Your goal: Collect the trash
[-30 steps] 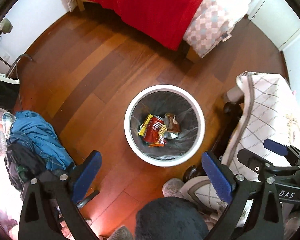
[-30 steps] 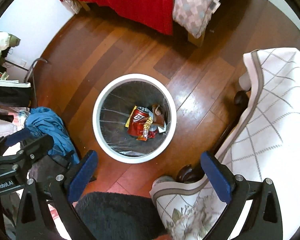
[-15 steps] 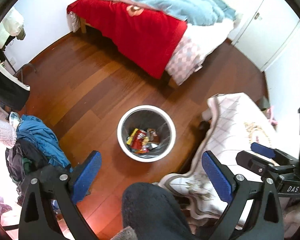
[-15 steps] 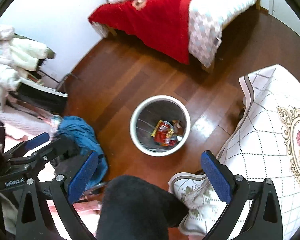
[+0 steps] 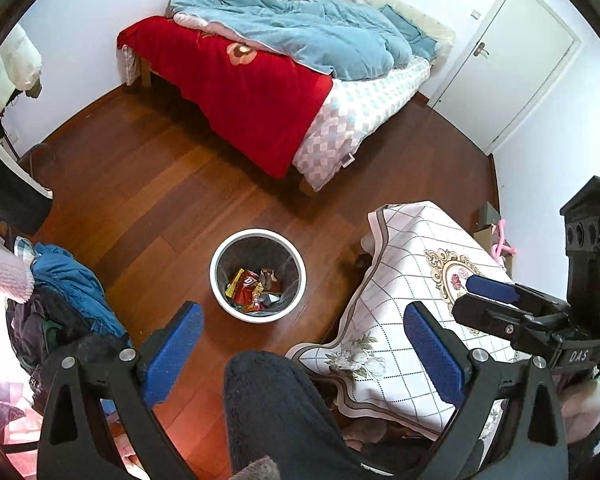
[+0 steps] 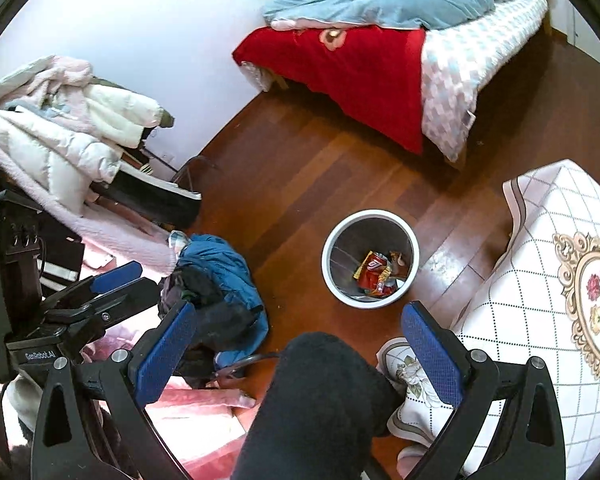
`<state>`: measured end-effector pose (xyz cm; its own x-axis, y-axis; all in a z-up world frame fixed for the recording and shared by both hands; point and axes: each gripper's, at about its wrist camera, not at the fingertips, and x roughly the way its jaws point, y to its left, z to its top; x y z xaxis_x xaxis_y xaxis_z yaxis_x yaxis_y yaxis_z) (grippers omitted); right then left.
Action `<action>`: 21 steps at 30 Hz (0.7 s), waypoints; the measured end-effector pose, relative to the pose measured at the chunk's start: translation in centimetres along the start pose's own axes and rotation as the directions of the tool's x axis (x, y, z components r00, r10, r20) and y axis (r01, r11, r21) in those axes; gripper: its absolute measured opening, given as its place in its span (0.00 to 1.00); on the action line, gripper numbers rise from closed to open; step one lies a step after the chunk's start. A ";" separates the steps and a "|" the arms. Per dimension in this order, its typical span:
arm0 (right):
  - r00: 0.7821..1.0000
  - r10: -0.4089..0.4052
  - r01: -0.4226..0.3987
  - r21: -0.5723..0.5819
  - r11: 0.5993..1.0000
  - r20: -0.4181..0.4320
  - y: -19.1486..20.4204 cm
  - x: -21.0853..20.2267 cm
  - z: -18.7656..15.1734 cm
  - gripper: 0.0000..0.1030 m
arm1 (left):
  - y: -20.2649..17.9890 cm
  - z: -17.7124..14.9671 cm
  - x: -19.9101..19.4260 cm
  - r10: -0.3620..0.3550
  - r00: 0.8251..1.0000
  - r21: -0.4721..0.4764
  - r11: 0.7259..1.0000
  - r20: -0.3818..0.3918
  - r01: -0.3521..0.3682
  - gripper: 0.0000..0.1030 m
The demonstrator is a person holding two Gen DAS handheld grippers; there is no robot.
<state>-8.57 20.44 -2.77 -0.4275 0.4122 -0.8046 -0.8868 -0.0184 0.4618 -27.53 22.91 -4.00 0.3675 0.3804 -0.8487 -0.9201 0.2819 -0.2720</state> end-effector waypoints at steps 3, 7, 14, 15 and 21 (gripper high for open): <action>1.000 0.008 -0.008 -0.015 1.000 0.000 0.6 -1.0 0.1 1.00 | -0.2 -0.2 -0.6 -0.005 1.000 0.000 1.000 0.002 0.005 0.99; 1.000 0.026 -0.026 -0.025 0.999 -0.008 1.2 -1.8 0.3 1.00 | -0.2 -0.3 -1.2 -0.014 1.000 -0.006 1.000 0.003 0.014 0.99; 1.000 0.025 -0.025 -0.047 0.999 -0.010 2.0 -2.5 0.3 1.00 | -0.4 -0.6 -1.5 -0.026 1.000 -0.011 1.000 0.012 0.026 0.99; 1.000 0.027 -0.027 -0.046 0.999 -0.011 2.0 -2.5 0.3 1.00 | -0.4 -0.6 -1.5 -0.026 1.000 -0.012 1.000 0.013 0.026 0.99; 1.000 0.021 -0.022 -0.052 0.998 -0.010 2.3 -2.6 0.3 1.00 | -0.4 -0.9 -1.1 -0.028 1.000 -0.011 1.000 0.010 0.028 0.99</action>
<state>-9.48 19.59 0.51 -0.4480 0.4028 -0.7982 -0.8852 -0.0745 0.4592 -27.68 21.56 -3.37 0.3946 0.3812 -0.8360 -0.9108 0.2826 -0.3010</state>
